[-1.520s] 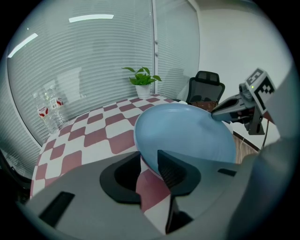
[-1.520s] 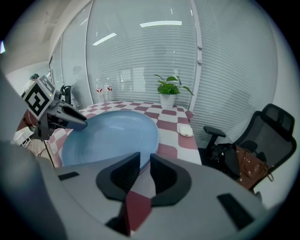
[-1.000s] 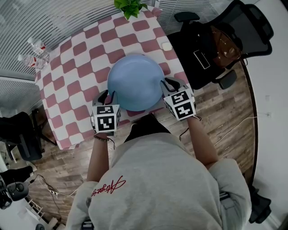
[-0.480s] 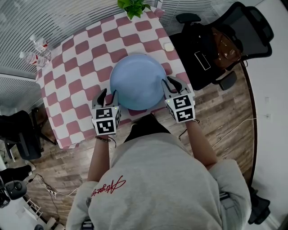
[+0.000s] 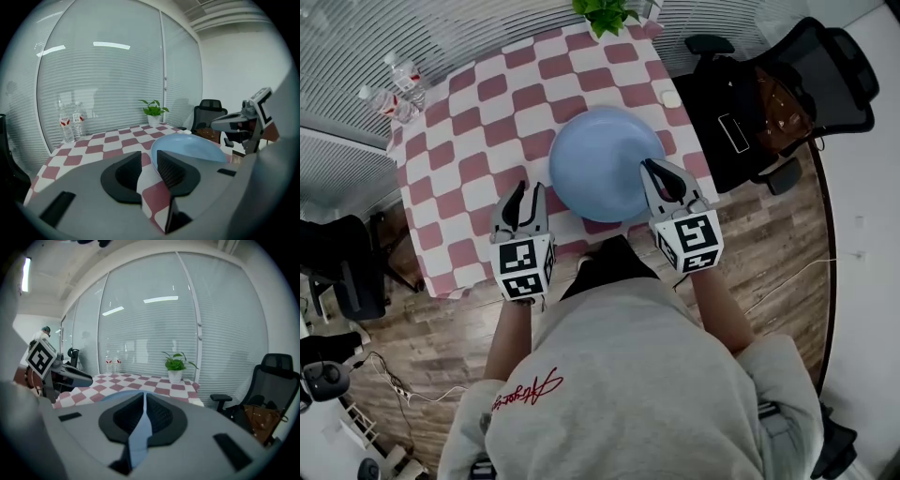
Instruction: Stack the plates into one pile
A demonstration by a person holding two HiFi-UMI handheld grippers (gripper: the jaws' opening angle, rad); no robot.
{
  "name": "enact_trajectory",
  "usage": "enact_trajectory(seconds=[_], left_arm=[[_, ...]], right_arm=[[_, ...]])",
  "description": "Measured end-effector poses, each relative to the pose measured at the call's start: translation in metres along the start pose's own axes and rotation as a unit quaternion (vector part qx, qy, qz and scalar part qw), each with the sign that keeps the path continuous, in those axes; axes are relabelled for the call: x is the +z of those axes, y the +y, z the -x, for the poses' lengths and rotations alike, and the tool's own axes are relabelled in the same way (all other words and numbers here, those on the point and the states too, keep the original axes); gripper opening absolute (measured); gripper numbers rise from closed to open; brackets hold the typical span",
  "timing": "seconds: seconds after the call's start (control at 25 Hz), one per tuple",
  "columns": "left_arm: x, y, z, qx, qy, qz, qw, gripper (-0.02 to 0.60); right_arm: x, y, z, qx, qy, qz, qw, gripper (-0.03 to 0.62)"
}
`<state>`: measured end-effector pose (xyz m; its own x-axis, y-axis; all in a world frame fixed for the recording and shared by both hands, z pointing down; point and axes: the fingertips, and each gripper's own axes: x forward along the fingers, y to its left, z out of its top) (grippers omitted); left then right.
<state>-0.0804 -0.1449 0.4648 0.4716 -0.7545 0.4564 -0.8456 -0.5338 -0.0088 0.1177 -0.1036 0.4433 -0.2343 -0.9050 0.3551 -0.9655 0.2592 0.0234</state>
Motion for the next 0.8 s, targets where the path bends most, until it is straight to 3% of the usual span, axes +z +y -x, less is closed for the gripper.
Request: enact_trajectory(seconds=[0.36,0.6,0.8], left_arm=[[0.023,0.012,0.043,-0.005,-0.055,-0.006,0.9984,0.060],[0.029,0.023,0.076,0.004,-0.073,-0.010,0.9973,0.054],[0.045,0.024,0.108,-0.013,-0.090,0.007,0.9958,0.052]], right_arm=[[0.059,0.057,0.015,0.060,-0.101,-0.028,0.993,0.011],[0.076,0.101,0.023,0.120,-0.117,-0.037,0.985,0.011],[0.103,0.126,0.036,0.117,-0.147,-0.026,0.982,0.011]])
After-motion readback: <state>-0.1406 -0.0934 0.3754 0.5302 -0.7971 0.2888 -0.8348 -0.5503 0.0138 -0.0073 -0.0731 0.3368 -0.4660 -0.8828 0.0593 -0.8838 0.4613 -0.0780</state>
